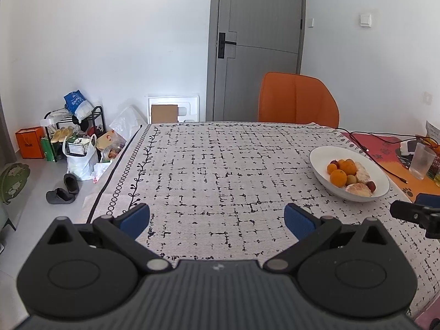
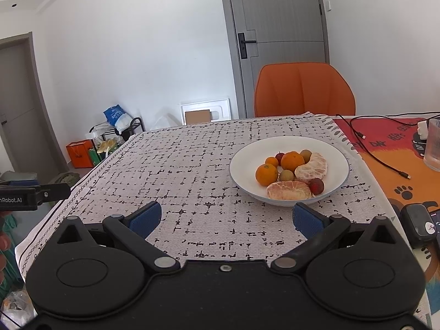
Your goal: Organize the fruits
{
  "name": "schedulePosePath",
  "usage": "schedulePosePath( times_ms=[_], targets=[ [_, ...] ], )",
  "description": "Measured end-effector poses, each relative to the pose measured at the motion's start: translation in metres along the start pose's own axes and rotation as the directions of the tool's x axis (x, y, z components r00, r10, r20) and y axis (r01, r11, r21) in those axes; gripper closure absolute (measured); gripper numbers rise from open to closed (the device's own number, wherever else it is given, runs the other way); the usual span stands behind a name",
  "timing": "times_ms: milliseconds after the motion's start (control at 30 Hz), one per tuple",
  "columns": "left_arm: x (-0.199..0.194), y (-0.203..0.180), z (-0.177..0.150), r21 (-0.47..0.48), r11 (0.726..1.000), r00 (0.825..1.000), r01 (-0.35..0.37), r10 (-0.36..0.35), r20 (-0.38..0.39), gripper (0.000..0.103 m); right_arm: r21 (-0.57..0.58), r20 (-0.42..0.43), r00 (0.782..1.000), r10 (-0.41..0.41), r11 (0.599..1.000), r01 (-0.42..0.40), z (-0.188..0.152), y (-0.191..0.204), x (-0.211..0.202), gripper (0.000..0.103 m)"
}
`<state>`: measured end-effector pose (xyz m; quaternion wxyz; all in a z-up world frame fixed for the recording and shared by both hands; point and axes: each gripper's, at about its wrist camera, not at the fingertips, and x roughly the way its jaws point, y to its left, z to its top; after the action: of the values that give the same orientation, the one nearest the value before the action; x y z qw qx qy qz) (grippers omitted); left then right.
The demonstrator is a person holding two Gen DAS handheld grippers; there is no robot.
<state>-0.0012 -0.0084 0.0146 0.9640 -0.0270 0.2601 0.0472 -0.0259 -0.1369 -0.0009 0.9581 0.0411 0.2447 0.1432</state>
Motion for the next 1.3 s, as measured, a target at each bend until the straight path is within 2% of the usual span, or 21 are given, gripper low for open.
schedulePosePath(
  times_ms=[1300],
  targets=[
    [0.004, -0.0039, -0.0022, 0.002, 1.0, 1.0, 0.021, -0.021, -0.012, 0.0, -0.003, -0.003, 1.0, -0.007, 1.0, 0.007, -0.0023, -0.0007, 0.004, 0.0]
  ],
)
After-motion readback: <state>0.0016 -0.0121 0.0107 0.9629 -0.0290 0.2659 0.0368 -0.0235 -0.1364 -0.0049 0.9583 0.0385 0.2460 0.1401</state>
